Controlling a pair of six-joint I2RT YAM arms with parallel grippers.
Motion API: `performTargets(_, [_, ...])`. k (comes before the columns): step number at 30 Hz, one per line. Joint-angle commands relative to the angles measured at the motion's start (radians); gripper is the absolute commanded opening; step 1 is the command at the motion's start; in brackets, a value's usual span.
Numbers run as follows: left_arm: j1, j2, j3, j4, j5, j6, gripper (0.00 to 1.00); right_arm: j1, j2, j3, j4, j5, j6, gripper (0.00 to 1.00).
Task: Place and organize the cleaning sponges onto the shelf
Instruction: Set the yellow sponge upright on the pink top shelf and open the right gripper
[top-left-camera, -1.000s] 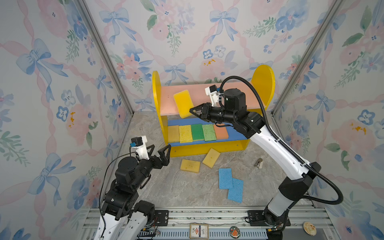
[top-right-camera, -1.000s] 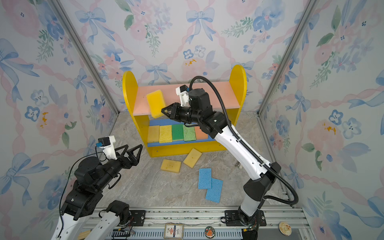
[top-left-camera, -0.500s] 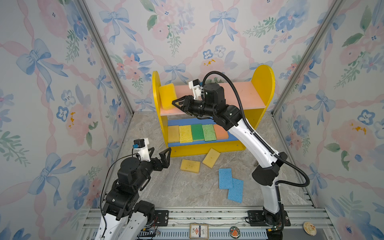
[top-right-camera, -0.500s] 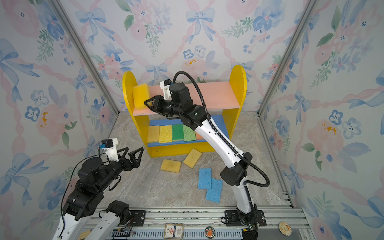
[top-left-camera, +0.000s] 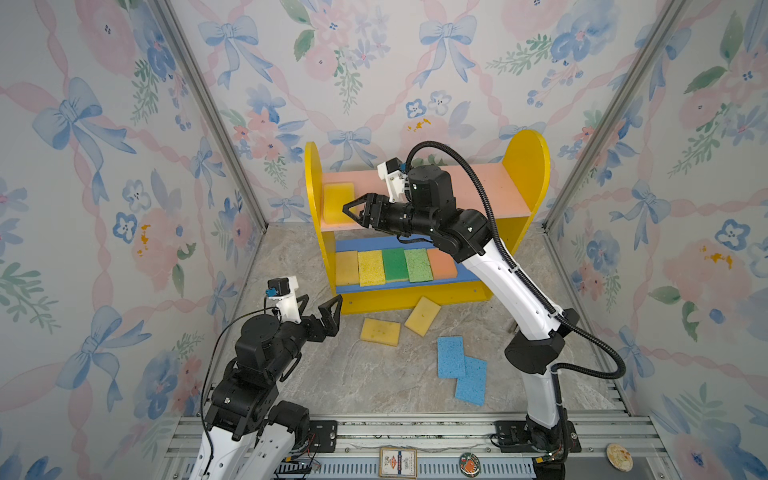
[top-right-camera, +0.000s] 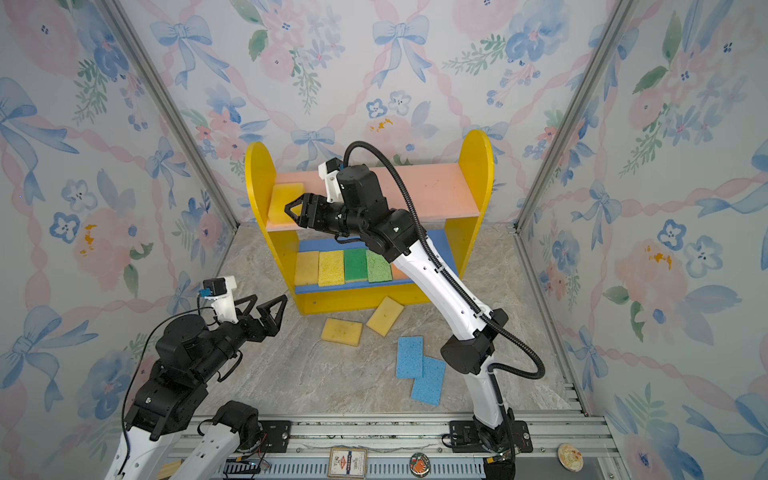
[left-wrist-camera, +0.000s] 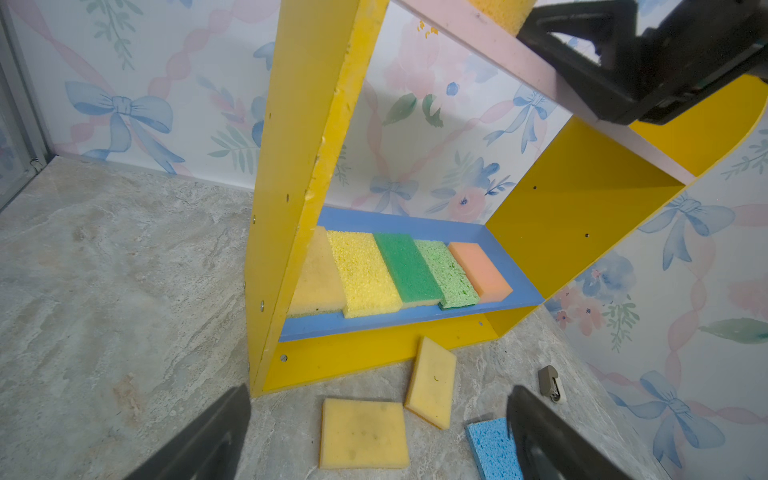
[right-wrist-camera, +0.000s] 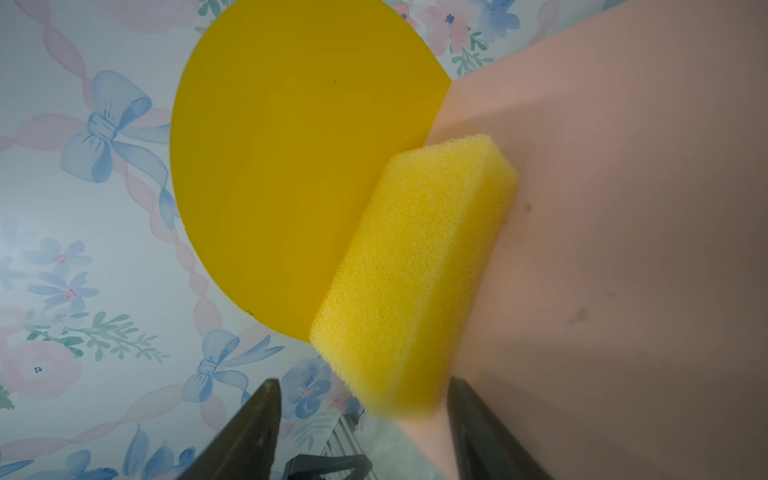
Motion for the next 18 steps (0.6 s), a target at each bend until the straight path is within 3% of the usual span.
performTargets(1, [0.001,-0.012,-0.010,0.000,-0.005,0.016,0.98,0.000,0.055,0.026,-0.161,0.053,-0.102,0.67])
performTargets(11, [0.001,-0.012,-0.014,0.002,-0.003,0.011,0.98,0.003,0.102,0.032,-0.053,-0.020,-0.101,0.67])
performTargets(18, [0.000,-0.021,-0.022,0.003,-0.003,0.002,0.98,0.009,0.164,0.077,0.017,-0.089,-0.036,0.67])
